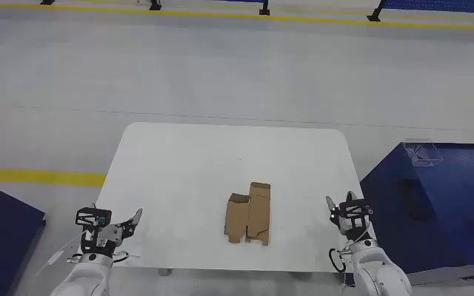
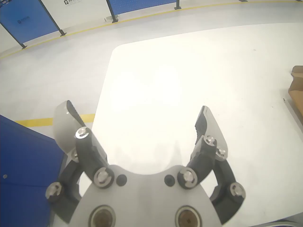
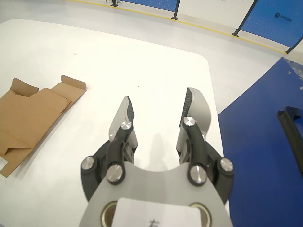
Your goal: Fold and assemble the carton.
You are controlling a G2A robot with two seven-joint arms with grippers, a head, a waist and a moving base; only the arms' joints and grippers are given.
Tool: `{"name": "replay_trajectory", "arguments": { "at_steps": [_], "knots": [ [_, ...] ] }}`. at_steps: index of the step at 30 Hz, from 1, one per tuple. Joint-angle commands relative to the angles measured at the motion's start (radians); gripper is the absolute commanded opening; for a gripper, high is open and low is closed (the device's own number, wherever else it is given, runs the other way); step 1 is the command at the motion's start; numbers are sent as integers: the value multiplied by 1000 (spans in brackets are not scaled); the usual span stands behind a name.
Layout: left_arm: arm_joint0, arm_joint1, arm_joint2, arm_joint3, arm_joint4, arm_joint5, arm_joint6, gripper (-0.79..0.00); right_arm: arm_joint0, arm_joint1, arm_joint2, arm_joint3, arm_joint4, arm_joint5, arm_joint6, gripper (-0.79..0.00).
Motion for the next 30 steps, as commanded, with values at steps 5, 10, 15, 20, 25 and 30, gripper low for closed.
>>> {"name": "replay_trajectory", "arguments": {
  "at_steps": [5, 10, 15, 20, 25, 30],
  "knots": [
    [-78, -9, 8, -103, -538, -137, -380, 0, 0, 0, 0, 0, 0, 0, 0, 0],
    [-267, -7, 71, -30, -1113, -138, -889, 0, 0, 0, 0, 0, 0, 0, 0, 0],
    [-479, -22, 200, 199, -1464, -94, -1149, 0, 0, 0, 0, 0, 0, 0, 0, 0],
    [-623, -55, 395, 398, -1452, -115, -1110, 0, 0, 0, 0, 0, 0, 0, 0, 0],
    [-724, -82, 515, 516, -1404, -163, -1052, -3, 0, 0, 0, 0, 0, 0, 0, 0],
    [-783, -100, 591, 588, -1302, -172, -972, -105, 0, 0, 0, 0, 0, 0, 0, 0]
  ]
}}
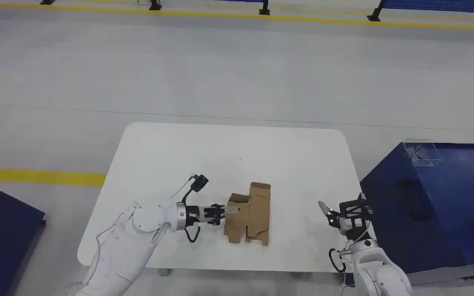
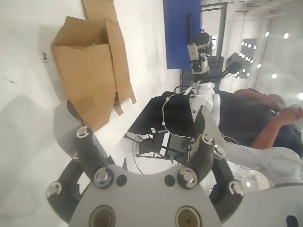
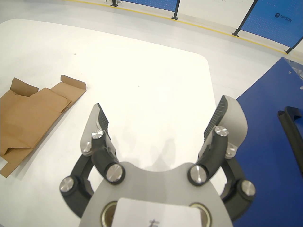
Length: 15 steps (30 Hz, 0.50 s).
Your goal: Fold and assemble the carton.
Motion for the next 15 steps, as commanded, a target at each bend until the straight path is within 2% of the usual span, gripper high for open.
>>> {"name": "replay_trajectory", "arguments": {
  "at_steps": [1, 4, 10, 15],
  "knots": [
    [-18, -5, 20, 29, 17, -2, 15, -123, 0, 0, 0, 0, 0, 0, 0, 0],
    [-35, -9, 35, 59, 47, -11, 39, -172, 0, 0, 0, 0, 0, 0, 0, 0],
    [-53, -20, 85, 92, 136, -22, 120, -203, 0, 0, 0, 0, 0, 0, 0, 0],
    [-50, -32, 130, 95, 191, -10, 174, -332, 0, 0, 0, 0, 0, 0, 0, 0]
  ]
}}
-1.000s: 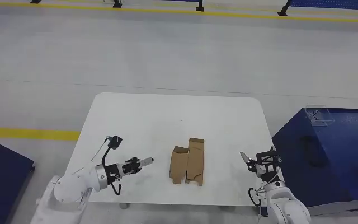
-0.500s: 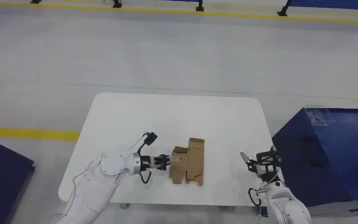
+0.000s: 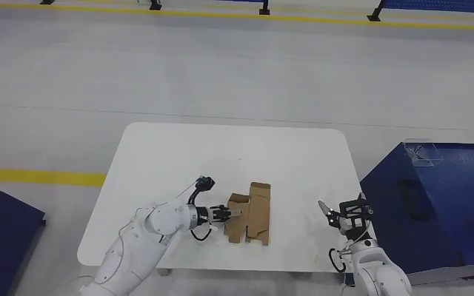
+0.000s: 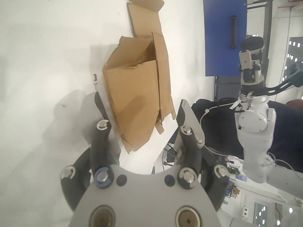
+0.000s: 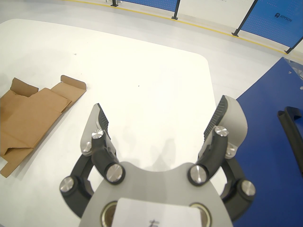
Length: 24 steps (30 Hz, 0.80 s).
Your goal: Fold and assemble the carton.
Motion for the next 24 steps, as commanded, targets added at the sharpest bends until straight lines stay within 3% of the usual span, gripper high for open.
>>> {"name": "replay_trajectory", "arguments": {
  "at_steps": [1, 5, 8, 9, 17, 20, 24],
  "knots": [
    [-2, -4, 14, 4, 4, 4, 4, -406, 0, 0, 0, 0, 0, 0, 0, 0],
    [-13, -15, 34, 26, -16, 13, -8, -456, 0, 0, 0, 0, 0, 0, 0, 0],
    [-31, -24, 42, 61, -52, 22, -18, -736, 0, 0, 0, 0, 0, 0, 0, 0],
    [-37, -28, 46, 74, -63, 23, -22, -785, 0, 0, 0, 0, 0, 0, 0, 0],
    [-85, -42, 9, 179, -314, -43, -201, -785, 0, 0, 0, 0, 0, 0, 0, 0],
    [-88, -26, -54, 181, -408, -77, -292, -785, 0, 0, 0, 0, 0, 0, 0, 0],
    [-51, 13, -159, 114, -454, -103, -369, -785, 0, 0, 0, 0, 0, 0, 0, 0]
  ]
}}
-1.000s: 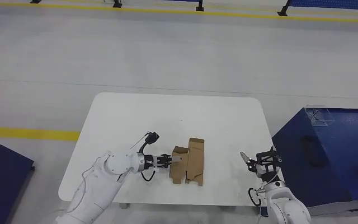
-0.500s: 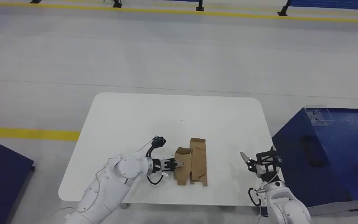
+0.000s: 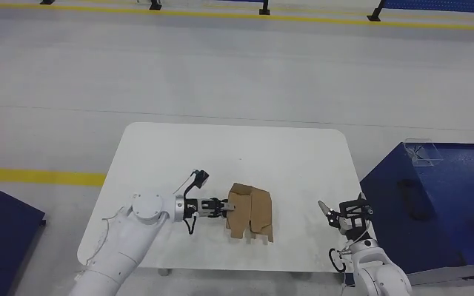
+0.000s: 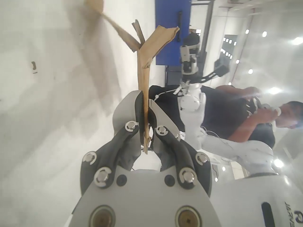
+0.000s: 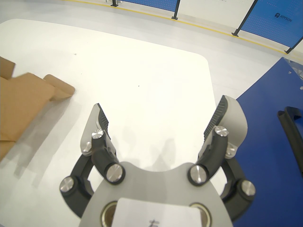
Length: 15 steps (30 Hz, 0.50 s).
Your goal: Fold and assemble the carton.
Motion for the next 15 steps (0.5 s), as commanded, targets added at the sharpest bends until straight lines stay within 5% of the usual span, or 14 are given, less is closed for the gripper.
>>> {"name": "replay_trajectory", "arguments": {
  "at_steps": [1, 4, 15],
  "knots": [
    [29, 19, -53, -46, -15, 5, -33, -785, 0, 0, 0, 0, 0, 0, 0, 0],
    [79, 48, -132, -127, -33, 24, -80, -785, 0, 0, 0, 0, 0, 0, 0, 0],
    [79, 48, -132, -127, -33, 24, -80, -785, 0, 0, 0, 0, 0, 0, 0, 0]
  ]
}}
